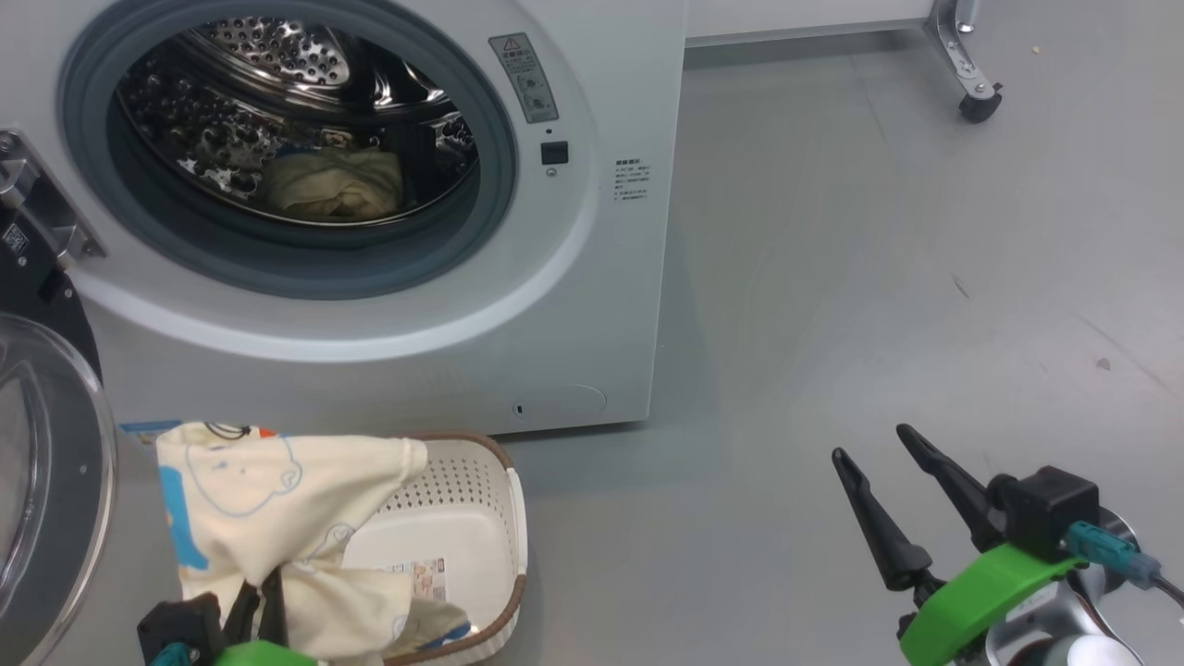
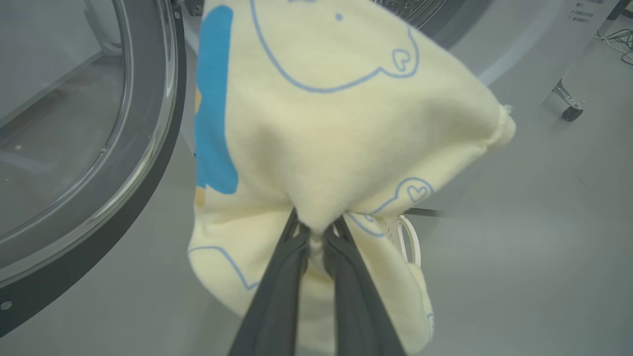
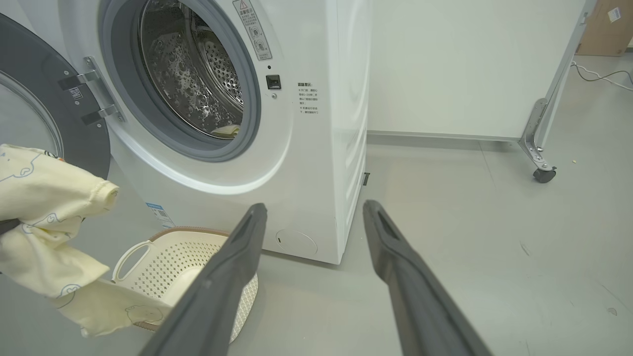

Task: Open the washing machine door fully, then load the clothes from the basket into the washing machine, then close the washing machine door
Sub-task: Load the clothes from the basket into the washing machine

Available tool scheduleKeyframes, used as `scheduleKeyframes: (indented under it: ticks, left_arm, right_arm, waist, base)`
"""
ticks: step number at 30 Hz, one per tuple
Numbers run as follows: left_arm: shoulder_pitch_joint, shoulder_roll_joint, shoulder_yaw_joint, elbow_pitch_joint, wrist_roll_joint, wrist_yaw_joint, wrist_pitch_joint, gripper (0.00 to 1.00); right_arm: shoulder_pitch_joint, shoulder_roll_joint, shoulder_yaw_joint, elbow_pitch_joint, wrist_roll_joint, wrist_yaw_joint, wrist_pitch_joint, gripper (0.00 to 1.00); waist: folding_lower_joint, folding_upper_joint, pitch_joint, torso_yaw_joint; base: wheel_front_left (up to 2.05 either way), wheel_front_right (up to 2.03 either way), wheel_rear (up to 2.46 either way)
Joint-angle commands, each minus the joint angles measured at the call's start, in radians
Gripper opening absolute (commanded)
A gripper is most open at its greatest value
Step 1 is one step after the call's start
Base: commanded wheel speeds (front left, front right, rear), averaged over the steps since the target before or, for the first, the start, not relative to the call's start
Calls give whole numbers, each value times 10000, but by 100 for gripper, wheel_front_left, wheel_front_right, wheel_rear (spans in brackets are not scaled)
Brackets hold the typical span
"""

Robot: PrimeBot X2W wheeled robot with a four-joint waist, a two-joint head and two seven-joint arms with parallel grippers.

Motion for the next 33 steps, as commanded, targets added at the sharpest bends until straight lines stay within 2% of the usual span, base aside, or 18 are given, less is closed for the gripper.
scheduleKeyframes:
  ticks: [1, 20, 25, 33]
  left_arm:
    - [-432, 270, 319, -426, -3, 86, -36, 0]
    - [-1061, 302, 318, -414, -132, 159, -86, 0]
    - [-2052, 261, 298, -247, -287, 12, 128, 0]
    - [-4079, 617, 379, 622, -305, -240, 486, 0]
  right_arm:
    - [-381, -171, 197, -378, 100, -4, -76, 100]
    - [-593, -205, 345, -324, 176, -4, -152, 100]
    - [-951, -226, 471, -428, 237, -4, -204, 100]
    - [-1549, -115, 688, -279, 333, -4, -454, 100]
  waist:
    - [1, -1, 87, -2]
    - [1, -1, 545, -18]
    - [1, -1, 1228, -223]
    - [1, -1, 2394, -912]
  base:
    - [0, 0, 0]
    - [0, 0, 0]
    - [0, 0, 0]
    - [0, 0, 0]
